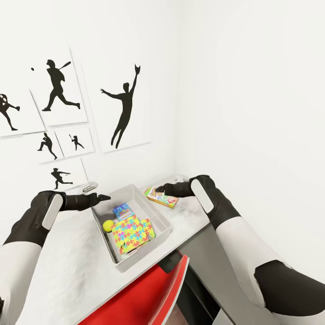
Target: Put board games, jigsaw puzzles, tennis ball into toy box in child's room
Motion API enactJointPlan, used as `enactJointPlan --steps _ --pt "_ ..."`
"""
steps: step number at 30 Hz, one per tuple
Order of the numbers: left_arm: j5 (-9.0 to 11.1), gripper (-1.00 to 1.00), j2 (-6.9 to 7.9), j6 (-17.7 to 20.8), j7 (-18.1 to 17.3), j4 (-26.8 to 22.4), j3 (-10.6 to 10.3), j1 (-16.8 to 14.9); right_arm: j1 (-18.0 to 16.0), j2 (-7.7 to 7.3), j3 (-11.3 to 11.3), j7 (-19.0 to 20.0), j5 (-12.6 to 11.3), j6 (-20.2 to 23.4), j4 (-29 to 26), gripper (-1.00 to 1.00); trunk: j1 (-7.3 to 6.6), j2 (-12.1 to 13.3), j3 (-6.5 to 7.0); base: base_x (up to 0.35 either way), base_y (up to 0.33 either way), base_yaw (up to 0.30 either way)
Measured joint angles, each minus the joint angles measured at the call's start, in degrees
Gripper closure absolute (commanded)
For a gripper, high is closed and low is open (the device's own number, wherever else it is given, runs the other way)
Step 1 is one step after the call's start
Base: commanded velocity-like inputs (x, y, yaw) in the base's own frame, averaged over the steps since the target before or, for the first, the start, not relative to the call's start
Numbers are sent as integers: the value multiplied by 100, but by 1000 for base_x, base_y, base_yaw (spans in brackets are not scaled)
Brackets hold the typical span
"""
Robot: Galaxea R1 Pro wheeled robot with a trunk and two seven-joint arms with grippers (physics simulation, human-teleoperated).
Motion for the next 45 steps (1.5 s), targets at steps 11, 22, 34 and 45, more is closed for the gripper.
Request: enactJointPlan --steps 11,22,34,45 --pt "-5 -100 30 1 90 93 -36 -108 1 37 3 -94 11 305 -324 -100 0 1 -54 0 0 0" --pt "-4 -100 56 1 108 73 -36 -241 0 63 -10 -361 32 336 -122 -100 0 1 -140 0 0 0" --pt "66 -100 286 -1 91 -122 12 -368 0 60 -11 -392 34 338 -71 -100 0 0 -237 0 0 0" --pt "517 -100 752 0 69 -370 -17 -374 0 49 -11 -393 34 330 -61 -100 0 0 -326 0 0 0"
